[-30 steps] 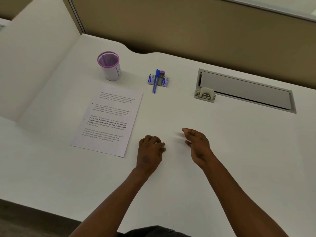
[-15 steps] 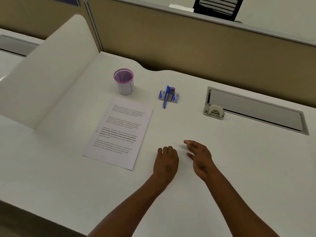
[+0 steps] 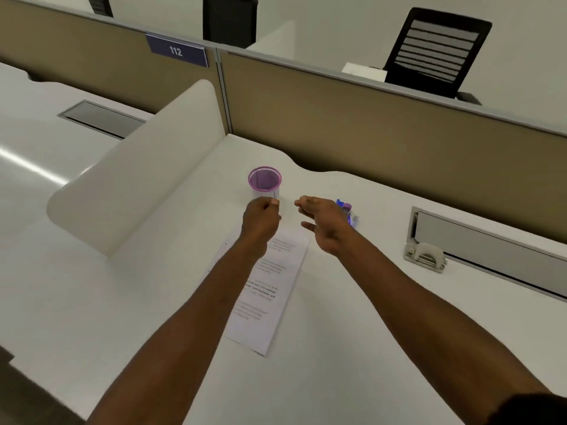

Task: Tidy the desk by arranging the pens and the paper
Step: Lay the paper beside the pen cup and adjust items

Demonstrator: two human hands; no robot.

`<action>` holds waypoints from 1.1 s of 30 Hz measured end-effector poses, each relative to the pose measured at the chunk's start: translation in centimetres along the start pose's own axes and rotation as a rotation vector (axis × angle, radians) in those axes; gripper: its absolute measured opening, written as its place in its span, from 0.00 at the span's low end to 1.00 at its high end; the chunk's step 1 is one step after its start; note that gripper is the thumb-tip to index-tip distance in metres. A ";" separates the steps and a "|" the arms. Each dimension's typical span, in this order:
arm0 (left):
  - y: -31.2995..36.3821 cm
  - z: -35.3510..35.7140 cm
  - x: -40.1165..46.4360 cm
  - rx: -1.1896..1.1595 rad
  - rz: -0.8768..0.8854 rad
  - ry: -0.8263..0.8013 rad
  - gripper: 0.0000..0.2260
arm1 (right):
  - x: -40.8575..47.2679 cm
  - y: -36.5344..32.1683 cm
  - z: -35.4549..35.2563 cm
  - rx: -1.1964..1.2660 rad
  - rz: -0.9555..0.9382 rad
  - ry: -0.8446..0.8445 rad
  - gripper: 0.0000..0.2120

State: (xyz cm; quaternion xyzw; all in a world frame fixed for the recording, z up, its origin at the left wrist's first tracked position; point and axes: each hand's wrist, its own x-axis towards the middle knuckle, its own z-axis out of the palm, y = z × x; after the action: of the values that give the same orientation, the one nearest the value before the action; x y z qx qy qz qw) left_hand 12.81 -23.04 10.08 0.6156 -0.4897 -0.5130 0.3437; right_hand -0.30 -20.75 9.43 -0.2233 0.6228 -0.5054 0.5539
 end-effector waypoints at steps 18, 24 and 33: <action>1.2 -1.7 14.9 0.469 0.262 0.144 0.08 | 13.5 -2.9 7.6 -0.992 -0.460 0.159 0.08; 0.1 -1.5 15.2 0.588 0.343 0.187 0.08 | 13.4 -2.1 7.3 -1.257 -0.682 0.220 0.07; -0.7 -1.2 14.6 0.592 0.398 0.152 0.09 | 12.8 -1.6 7.0 -1.287 -0.808 0.151 0.08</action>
State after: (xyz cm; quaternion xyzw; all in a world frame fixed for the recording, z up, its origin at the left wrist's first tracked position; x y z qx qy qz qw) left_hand 14.03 -36.87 5.40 0.6175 -0.7002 -0.2248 0.2791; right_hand 1.94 -34.76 5.80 -0.6774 0.7007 -0.2201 0.0425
